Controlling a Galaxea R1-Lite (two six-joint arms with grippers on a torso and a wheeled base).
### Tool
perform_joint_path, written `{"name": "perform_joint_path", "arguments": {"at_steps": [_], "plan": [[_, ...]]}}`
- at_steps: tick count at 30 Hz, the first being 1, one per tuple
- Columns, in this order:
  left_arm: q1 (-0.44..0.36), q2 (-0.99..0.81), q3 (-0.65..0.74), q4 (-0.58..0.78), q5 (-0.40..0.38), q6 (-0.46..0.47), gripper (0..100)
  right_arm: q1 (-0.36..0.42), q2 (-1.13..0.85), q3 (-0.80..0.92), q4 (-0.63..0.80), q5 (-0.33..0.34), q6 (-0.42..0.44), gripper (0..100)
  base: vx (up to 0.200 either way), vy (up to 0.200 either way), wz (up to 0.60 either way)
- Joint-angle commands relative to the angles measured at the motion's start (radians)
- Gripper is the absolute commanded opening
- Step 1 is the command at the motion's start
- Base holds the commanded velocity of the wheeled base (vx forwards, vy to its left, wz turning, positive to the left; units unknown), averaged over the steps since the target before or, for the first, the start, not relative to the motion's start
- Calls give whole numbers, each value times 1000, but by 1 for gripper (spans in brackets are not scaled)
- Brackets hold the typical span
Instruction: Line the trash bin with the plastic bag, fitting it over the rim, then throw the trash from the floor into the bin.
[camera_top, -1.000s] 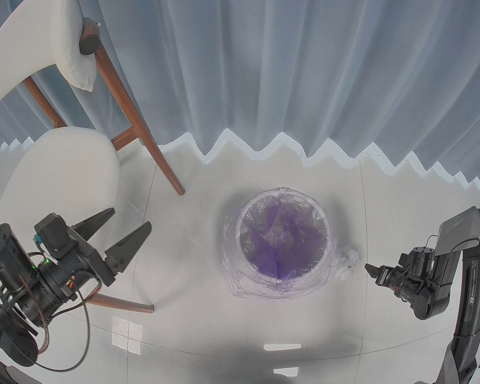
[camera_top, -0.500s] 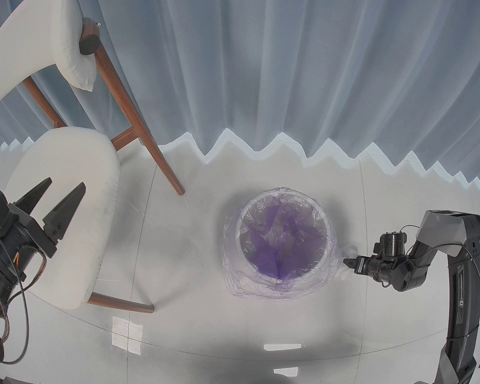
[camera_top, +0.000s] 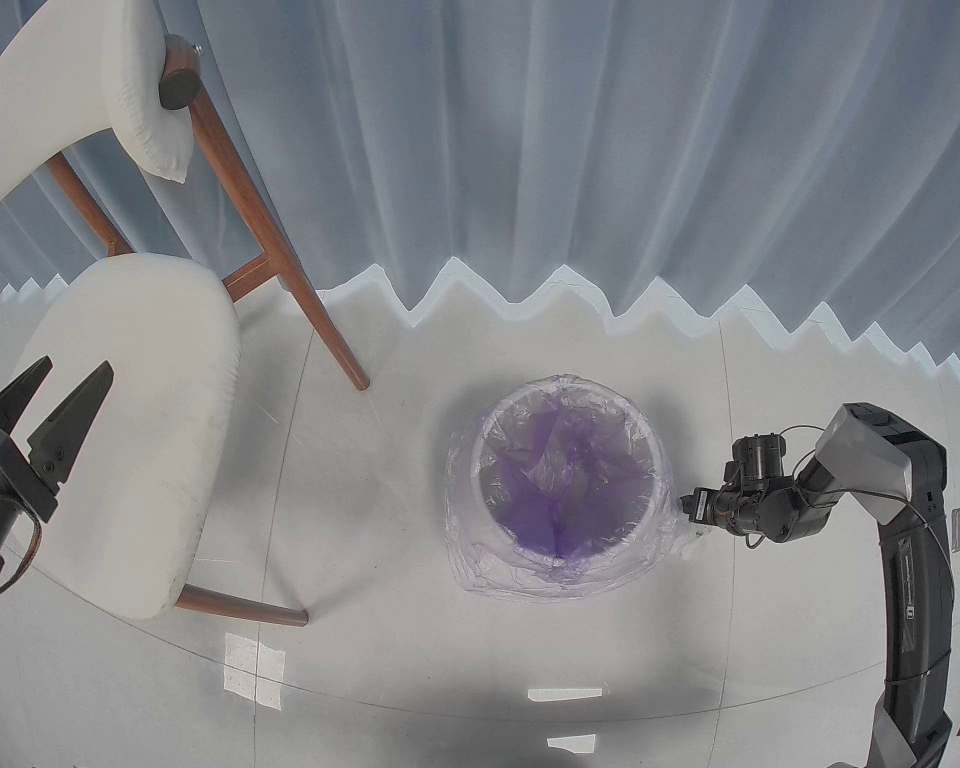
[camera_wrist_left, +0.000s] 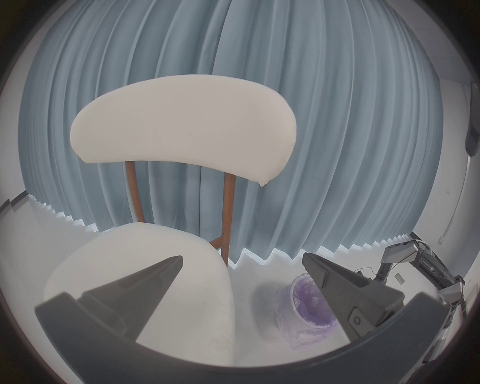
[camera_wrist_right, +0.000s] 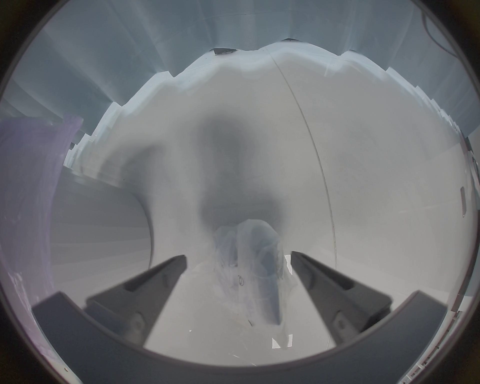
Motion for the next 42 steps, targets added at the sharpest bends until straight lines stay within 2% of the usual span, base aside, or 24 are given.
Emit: {"name": "perform_joint_path", "arguments": {"at_steps": [1,5,10,14,17,18,20,22,23,24,29,31,32,36,37,40,42], "plan": [[1,-52,-3,11,-3,0,100,2,10,-9,6,-11,1,0,0,0,0],[1,-49,1,12,2,-1,100,0,1,25,-4,-34,3,0,0,0,0],[1,-50,3,12,-3,-1,100,-4,-136,254,-113,-50,34,0,0,0,0],[1,-49,12,14,2,-9,100,-4,-426,597,-342,-48,153,0,0,0,0],[6,-53,43,11,2,-7,100,-1,-639,804,-443,-53,161,0,0,0,0],[8,-53,46,11,2,-7,100,-1,-661,821,-452,-53,158,0,0,0,0],[8,-75,66,12,1,-9,100,8,-838,935,-557,-54,152,0,0,0,0],[8,-76,67,12,1,-9,100,11,-855,941,-569,-54,152,0,0,0,0],[8,-89,112,12,-1,-9,100,45,-969,944,-632,-73,140,0,0,0,0],[8,-98,139,12,1,-9,100,69,-1007,935,-633,-80,130,0,0,0,0],[24,-149,253,12,5,-6,100,241,-1089,933,-638,-82,86,0,0,0,0],[43,-165,274,12,11,-3,100,252,-1089,935,-641,-82,74,0,0,0,0],[55,-178,285,12,24,-4,100,259,-1087,945,-645,-74,38,0,0,0,0],[90,-219,333,14,48,-13,100,263,-1072,944,-642,-28,21,0,0,0,0],[104,-259,369,16,47,-10,100,263,-1049,924,-644,26,14,0,0,0,0],[92,-391,394,129,36,11,100,279,-1009,887,-641,85,-35,0,0,0,0],[87,-520,394,292,34,13,100,304,-972,873,-645,90,-66,0,0,0,0]]}}
